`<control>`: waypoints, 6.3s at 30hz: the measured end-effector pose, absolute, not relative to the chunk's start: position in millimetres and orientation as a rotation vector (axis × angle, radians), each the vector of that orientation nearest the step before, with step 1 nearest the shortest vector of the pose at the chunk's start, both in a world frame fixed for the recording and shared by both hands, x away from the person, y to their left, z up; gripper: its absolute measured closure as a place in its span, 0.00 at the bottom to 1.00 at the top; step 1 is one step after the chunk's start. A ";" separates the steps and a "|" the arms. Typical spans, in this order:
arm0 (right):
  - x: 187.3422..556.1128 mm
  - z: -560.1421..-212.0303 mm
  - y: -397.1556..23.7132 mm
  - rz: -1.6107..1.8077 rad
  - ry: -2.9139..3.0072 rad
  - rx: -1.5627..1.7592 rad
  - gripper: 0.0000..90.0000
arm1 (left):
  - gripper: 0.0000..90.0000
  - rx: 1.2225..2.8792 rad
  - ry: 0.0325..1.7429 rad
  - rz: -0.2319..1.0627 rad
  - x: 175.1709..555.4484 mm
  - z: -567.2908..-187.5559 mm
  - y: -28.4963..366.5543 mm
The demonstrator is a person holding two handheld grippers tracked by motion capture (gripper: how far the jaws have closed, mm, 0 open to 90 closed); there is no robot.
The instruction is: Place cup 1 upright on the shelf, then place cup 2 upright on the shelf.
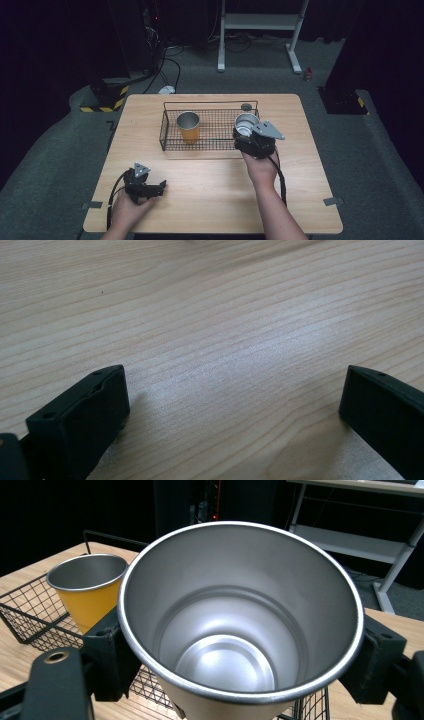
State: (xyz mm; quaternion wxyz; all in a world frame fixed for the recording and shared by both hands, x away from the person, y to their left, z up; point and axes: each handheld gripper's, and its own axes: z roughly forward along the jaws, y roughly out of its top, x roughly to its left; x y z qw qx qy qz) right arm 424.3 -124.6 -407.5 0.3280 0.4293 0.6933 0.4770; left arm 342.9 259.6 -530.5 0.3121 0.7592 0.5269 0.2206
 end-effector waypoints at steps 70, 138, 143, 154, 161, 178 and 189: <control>480.8 -404.3 -95.4 1.144 1.859 1.166 0.20 | 0.00 1.994 1.401 0.583 343.2 -530.7 258.1; 539.8 -471.1 -83.0 0.854 2.164 1.406 0.18 | 0.00 1.994 1.401 0.582 343.2 -530.7 258.2; 537.7 -470.0 -83.5 0.841 2.160 1.391 0.12 | 0.00 1.994 1.400 0.582 343.3 -530.7 258.1; 512.1 -447.1 -92.0 0.954 2.059 1.329 0.11 | 0.00 1.994 1.400 0.582 343.3 -530.7 258.1; 484.5 -433.5 -105.6 1.043 2.035 1.274 0.11 | 0.00 1.994 1.400 0.582 343.3 -530.7 258.1; 400.2 -490.1 -169.1 0.986 2.055 1.342 0.12 | 0.00 1.990 1.404 0.584 343.7 -530.8 257.9; 365.6 -525.0 -193.6 0.864 2.141 1.423 0.12 | 0.00 1.992 1.403 0.584 343.6 -530.8 258.0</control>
